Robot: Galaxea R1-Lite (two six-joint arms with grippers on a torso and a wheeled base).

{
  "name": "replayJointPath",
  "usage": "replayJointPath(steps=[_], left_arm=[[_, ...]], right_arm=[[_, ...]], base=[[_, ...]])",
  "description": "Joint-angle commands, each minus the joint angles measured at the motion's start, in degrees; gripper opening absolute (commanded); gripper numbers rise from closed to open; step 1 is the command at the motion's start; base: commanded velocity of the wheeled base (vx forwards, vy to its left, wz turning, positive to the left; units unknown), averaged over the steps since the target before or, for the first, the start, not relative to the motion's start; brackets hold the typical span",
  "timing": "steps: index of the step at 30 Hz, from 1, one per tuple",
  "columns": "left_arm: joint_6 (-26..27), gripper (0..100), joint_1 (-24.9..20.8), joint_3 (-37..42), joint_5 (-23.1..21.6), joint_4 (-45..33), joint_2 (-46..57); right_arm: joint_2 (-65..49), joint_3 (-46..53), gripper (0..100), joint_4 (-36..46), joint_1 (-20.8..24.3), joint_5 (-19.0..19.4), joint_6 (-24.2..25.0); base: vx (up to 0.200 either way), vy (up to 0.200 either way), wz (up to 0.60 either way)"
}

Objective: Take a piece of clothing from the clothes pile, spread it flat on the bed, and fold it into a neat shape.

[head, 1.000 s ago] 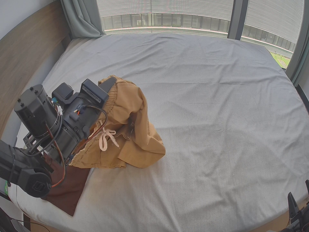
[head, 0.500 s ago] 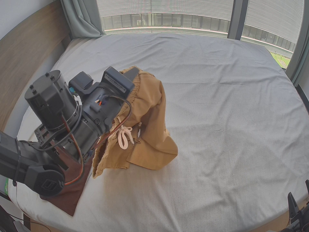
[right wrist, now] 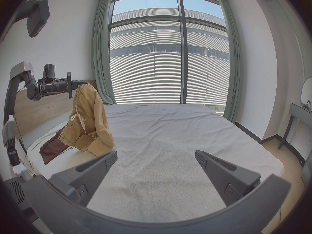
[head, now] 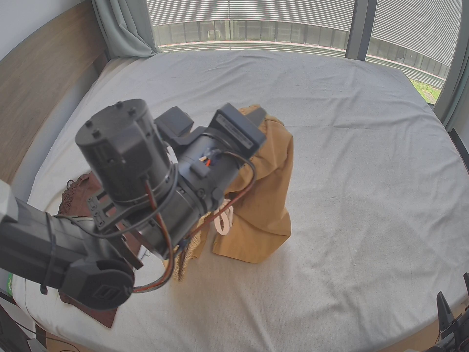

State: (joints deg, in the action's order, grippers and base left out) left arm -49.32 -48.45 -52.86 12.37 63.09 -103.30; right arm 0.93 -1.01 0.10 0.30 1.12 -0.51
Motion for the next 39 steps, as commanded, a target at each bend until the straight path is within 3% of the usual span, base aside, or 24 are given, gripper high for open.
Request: replayJointPath(steps=[1,9,18,26,39], left_arm=[[-0.2,0,-2.8,-2.5,-0.2,-0.1,-4.5],[-3.5,0,-6.7,-4.1,-0.9,-0.1,-6.2],[-4.5,0,-9.8,-6.3,-5.3,-0.1,-8.6],[-4.6,0,-12.4,-15.8,-6.0,-1.4,-13.6],[-8.2,0,-14.6,-31.9,-6.0,-10.1,-10.4]], right_arm=[[-0.9,0.9,100,0.0,0.0,0.0,0.0],[-0.9,0.9,100,-0.1,0.0,0.0,0.1],[-0.9,0.9,100,-0.1,0.0,0.0,0.1],[-0.9,0.9,100,-0.1,0.0,0.0,0.1],[-0.9,0.9,100,-0.1,0.0,0.0,0.1]], base=[[0.0,0.0,0.0],[0.0,0.0,0.0],[0.0,0.0,0.0],[0.0,0.0,0.0],[0.0,0.0,0.0]])
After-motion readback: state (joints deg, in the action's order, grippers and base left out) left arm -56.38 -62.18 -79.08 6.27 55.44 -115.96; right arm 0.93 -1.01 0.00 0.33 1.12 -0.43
